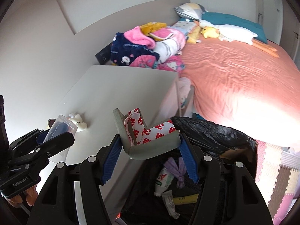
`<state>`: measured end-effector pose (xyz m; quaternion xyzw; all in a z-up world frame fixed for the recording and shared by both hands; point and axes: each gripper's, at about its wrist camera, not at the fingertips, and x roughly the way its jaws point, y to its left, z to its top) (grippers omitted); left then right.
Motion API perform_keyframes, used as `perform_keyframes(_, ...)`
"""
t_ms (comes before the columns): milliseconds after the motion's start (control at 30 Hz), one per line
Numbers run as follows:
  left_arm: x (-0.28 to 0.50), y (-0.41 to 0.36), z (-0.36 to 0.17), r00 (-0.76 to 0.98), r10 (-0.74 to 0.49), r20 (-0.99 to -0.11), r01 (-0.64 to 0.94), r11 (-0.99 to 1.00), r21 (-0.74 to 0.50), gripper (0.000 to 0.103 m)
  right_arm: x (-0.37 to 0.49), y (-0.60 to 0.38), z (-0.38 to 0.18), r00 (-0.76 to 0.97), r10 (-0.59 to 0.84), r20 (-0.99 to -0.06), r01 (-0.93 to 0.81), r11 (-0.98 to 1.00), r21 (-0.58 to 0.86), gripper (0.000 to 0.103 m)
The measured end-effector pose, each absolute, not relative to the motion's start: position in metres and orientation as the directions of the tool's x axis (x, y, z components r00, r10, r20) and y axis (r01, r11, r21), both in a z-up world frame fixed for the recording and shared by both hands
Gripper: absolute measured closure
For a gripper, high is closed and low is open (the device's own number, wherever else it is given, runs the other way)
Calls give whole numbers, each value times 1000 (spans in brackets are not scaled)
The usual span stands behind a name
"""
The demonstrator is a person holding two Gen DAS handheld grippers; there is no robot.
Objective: Collect trash
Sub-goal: 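Carry the clear cup and grey corner protector over the black trash bag, then open both tools to drop the cup and corner protector into the bag, then move both open tools back over the table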
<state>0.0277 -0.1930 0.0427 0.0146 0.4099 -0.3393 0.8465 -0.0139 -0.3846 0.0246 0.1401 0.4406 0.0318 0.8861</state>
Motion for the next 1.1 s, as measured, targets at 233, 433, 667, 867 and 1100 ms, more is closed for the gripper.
perform_keyframes(233,23,-218,40,384,-589,-711,635,728,-260,65,-38,-414,30,632,142,-761,135,948,289,40)
perform_keyframes(433,15,-243,35,328,-600,-730,679,687,-260,65,-60,-441,35,648,115,-753,193,932,308,40)
perform_keyframes(667,-7,-295,2,225,-456,-861,767,628,-132,7,-94,-481,47,691,69,-719,290,885,364,18)
perform_keyframes(867,-15,-306,1,203,-482,-853,778,608,-159,7,-112,-502,49,711,1,-703,353,864,359,18)
perform_keyframes(1100,-18,-309,4,219,-488,-845,769,620,-158,7,-113,-506,44,708,1,-706,357,862,359,18)
